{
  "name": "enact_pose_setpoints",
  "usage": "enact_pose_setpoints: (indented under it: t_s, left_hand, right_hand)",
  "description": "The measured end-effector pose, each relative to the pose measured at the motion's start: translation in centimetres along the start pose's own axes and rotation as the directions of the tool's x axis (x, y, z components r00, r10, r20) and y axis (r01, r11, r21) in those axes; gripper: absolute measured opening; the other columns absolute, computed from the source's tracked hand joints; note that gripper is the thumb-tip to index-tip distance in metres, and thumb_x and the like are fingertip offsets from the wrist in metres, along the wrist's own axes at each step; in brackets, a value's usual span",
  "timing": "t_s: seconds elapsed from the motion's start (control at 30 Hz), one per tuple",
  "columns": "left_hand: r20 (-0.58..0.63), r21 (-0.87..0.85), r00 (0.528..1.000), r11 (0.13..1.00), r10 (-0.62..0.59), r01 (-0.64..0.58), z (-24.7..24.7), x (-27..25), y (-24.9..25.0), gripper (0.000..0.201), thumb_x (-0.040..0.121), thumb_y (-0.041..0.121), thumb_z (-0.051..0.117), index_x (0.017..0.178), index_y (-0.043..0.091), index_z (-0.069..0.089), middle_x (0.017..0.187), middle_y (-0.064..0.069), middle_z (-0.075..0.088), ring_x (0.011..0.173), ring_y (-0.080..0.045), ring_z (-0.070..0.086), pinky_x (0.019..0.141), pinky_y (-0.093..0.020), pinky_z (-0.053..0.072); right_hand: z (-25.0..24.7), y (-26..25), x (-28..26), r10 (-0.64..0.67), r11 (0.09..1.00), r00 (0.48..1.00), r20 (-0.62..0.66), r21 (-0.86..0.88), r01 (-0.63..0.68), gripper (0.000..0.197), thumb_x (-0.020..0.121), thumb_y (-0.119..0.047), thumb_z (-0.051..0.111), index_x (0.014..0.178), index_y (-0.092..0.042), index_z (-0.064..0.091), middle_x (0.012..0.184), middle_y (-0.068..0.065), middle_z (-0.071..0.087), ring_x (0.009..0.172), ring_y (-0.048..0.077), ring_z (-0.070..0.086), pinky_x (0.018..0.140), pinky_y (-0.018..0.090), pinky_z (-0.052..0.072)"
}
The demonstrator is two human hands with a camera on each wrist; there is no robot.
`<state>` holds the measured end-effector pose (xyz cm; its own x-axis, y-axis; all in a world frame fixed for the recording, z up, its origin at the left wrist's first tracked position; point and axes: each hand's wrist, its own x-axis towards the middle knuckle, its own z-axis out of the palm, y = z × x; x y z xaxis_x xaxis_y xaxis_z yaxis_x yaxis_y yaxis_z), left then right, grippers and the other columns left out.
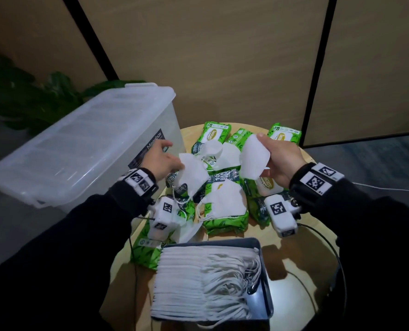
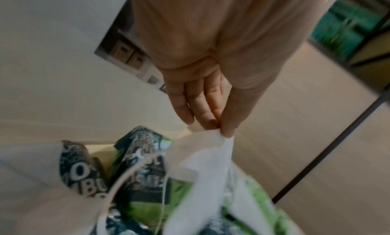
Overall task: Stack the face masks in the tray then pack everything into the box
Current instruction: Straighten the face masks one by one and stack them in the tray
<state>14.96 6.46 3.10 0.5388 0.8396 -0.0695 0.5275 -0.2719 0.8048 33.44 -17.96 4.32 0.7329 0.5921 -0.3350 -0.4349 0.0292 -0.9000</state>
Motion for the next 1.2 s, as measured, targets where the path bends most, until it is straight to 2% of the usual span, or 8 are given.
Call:
enact_pose_setpoints:
  t_s: [0.1,0.23,0.33,0.53,0.7,0.8,0.9,1.2]
  left_hand:
    - [-0.007,-0.274,0.996,0.958,0.090,-0.089,-2.0,-2.8,1.3,0.065,0.073,-0.003,0.086,0.128,0.016,0.058,0.078,-0.002,0.076,0.078,-0.015,0.073,0.082,-0.033,0.057]
    - [0.032,-0.503,0.973,0.845,0.228,-0.181,-3.6,-7.2,3.0,0.026,0.078,-0.010,0.074,0.093,0.011,0.078,0.081,-0.003,0.074,0.075,-0.014,0.067,0.074,-0.025,0.054]
    - [0.142,-0.550,0.944,0.816,0.299,-0.176,-3.4,-9.6,3.4,0.012,0.074,0.002,0.072,0.077,0.011,0.079,0.081,-0.007,0.071,0.077,-0.017,0.064,0.072,-0.023,0.053]
    - [0.217,-0.436,0.871,0.842,0.441,-0.318,-1.2,-10.2,1.9,0.007,0.081,0.005,0.075,0.085,-0.001,0.074,0.098,-0.010,0.070,0.092,-0.017,0.064,0.085,-0.027,0.051]
    - [0.196,-0.367,0.891,0.873,0.409,-0.320,-0.5,-9.5,1.0,0.013,0.076,0.017,0.087,0.077,0.011,0.075,0.111,-0.006,0.073,0.102,-0.020,0.070,0.091,-0.033,0.056]
    - [0.122,-0.357,0.923,0.884,0.366,-0.303,-0.5,-9.0,0.7,0.020,0.078,0.013,0.086,0.072,0.005,0.068,0.080,-0.004,0.067,0.075,-0.016,0.060,0.071,-0.031,0.048]
    - [0.078,-0.369,0.940,0.886,0.331,-0.281,-0.5,-8.7,0.6,0.022,0.078,0.004,0.085,0.069,0.005,0.065,0.070,-0.005,0.060,0.068,-0.015,0.054,0.067,-0.029,0.043]
    - [0.049,-0.424,0.962,0.878,0.268,-0.222,-0.9,-9.0,0.9,0.022,0.073,-0.005,0.086,0.074,0.008,0.068,0.077,-0.017,0.068,0.073,-0.023,0.063,0.073,-0.039,0.054]
  right_hand:
    - [0.9,0.5,-0.1,-0.036,0.997,0.998,0.042,-0.065,0.038,0.032,0.092,-0.035,0.076,0.103,-0.005,0.071,0.084,0.008,0.071,0.060,0.018,0.068,0.050,0.028,0.054]
    - [2.3,1.1,-0.6,-0.064,0.993,0.990,0.122,-0.087,0.075,0.032,0.086,-0.030,0.082,0.104,-0.004,0.074,0.082,0.007,0.073,0.065,0.021,0.066,0.058,0.030,0.055]
    - [3.5,1.8,-1.1,-0.066,0.993,0.981,0.183,-0.081,0.082,0.025,0.087,-0.026,0.082,0.099,-0.005,0.075,0.079,0.006,0.073,0.060,0.017,0.067,0.050,0.026,0.053]
    - [6.0,3.1,-2.0,-0.051,0.979,0.947,0.317,-0.172,0.110,0.015,0.085,-0.022,0.082,0.081,-0.011,0.072,0.070,0.004,0.070,0.055,0.015,0.063,0.052,0.024,0.051]
    - [7.2,4.0,-2.9,-0.058,0.961,0.914,0.403,-0.225,0.160,0.015,0.087,-0.023,0.079,0.085,-0.010,0.073,0.058,-0.004,0.064,0.047,0.009,0.055,0.050,0.020,0.045]
    - [7.6,4.0,-3.4,-0.043,0.961,0.908,0.416,-0.230,0.151,0.021,0.094,-0.030,0.072,0.089,-0.009,0.072,0.063,-0.004,0.066,0.052,0.011,0.060,0.053,0.022,0.047]
    - [7.7,3.9,-3.6,-0.020,0.973,0.910,0.413,-0.200,0.113,0.029,0.094,-0.038,0.071,0.093,-0.009,0.076,0.090,0.012,0.071,0.078,0.027,0.065,0.069,0.036,0.055]
    - [6.9,4.5,-3.4,-0.065,0.960,0.910,0.410,-0.224,0.169,0.011,0.083,0.001,0.078,0.093,0.003,0.074,0.088,0.013,0.076,0.080,0.027,0.072,0.079,0.048,0.062]
